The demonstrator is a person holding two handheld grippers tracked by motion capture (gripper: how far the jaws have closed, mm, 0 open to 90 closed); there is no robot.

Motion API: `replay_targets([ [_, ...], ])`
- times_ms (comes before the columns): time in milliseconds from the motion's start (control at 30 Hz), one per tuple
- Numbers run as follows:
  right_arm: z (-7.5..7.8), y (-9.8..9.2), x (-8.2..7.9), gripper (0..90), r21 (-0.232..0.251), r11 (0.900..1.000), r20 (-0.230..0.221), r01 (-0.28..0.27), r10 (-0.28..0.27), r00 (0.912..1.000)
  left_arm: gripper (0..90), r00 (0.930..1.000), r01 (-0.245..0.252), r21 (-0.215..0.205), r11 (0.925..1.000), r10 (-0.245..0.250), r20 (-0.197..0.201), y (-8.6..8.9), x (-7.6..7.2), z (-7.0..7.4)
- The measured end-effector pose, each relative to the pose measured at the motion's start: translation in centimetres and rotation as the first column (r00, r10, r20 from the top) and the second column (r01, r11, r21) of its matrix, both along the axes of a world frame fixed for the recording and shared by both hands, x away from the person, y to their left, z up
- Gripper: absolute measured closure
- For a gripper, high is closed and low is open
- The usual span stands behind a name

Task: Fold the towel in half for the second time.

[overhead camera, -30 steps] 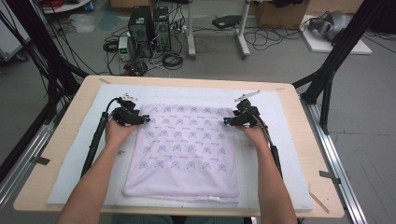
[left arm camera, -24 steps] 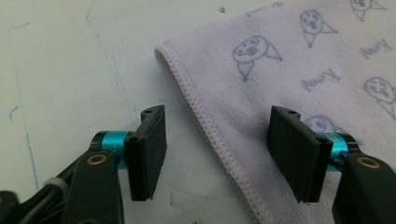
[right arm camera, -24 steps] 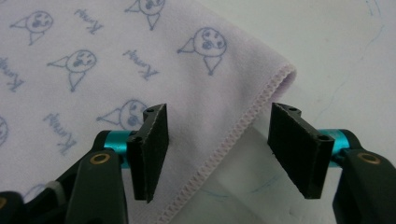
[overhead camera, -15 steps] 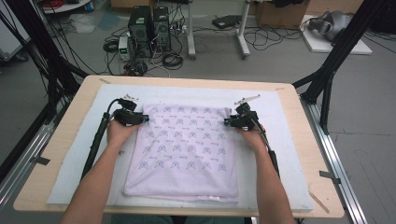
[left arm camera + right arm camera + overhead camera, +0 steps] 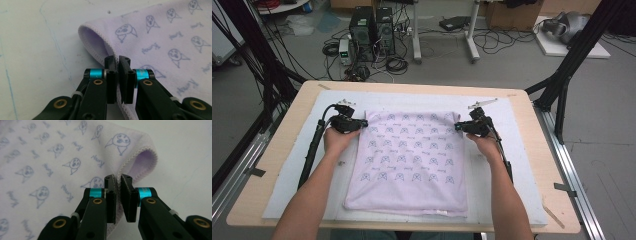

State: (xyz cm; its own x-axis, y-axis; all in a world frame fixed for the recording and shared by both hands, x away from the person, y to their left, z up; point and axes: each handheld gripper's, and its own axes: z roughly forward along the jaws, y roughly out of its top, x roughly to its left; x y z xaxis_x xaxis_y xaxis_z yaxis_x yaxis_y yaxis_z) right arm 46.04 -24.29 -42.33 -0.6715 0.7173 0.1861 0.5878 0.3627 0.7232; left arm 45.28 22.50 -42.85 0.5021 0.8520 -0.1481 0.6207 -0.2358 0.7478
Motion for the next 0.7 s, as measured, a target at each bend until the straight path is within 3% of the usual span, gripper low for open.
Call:
replay_targets([
  [133,1.6,-0.4,-0.8,83.5,0.027,0.999,0.054,-0.019,0.018,0.9984,85.2,0.9974,0.033,0.014,0.9994,-0.033,0.064,0.1,-1.2,1.3],
  [267,3.1,-0.5,-2.0,83.5,0.035,0.999,0.08,-0.038,0.035,0.9962,85.2,0.9904,0.065,-0.017,0.9977,-0.062,0.123,0.7,-3.0,2.9],
  [333,3.8,-0.6,-2.7,83.5,0.052,0.997,0.076,-0.054,0.05,0.9959,85.2,0.9828,0.09,-0.002,0.9959,-0.089,0.162,0.8,-4.3,3.4],
  [433,4.4,-0.7,-4.0,83.5,0.058,0.995,0.053,-0.081,0.078,0.9955,85.2,0.9768,0.132,0.016,0.9911,-0.133,0.168,1.1,-6.1,3.3],
  [500,4.4,-0.5,-5.2,83.4,0.034,0.994,0.06,-0.1,0.098,0.9934,85.2,0.9744,0.139,0.009,0.9902,-0.139,0.177,1.4,-7.4,2.9],
  [567,4.0,-0.6,-6.4,83.4,0.046,0.992,0.06,-0.117,0.114,0.9917,85.3,0.9733,0.158,0.021,0.9872,-0.16,0.165,1.7,-8.7,2.3],
  [700,2.2,-0.6,-8.7,83.3,0.032,0.99,0.011,-0.138,0.138,0.9904,85.2,0.972,0.184,0.002,0.9829,-0.183,0.148,2.2,-10.9,1.1],
])
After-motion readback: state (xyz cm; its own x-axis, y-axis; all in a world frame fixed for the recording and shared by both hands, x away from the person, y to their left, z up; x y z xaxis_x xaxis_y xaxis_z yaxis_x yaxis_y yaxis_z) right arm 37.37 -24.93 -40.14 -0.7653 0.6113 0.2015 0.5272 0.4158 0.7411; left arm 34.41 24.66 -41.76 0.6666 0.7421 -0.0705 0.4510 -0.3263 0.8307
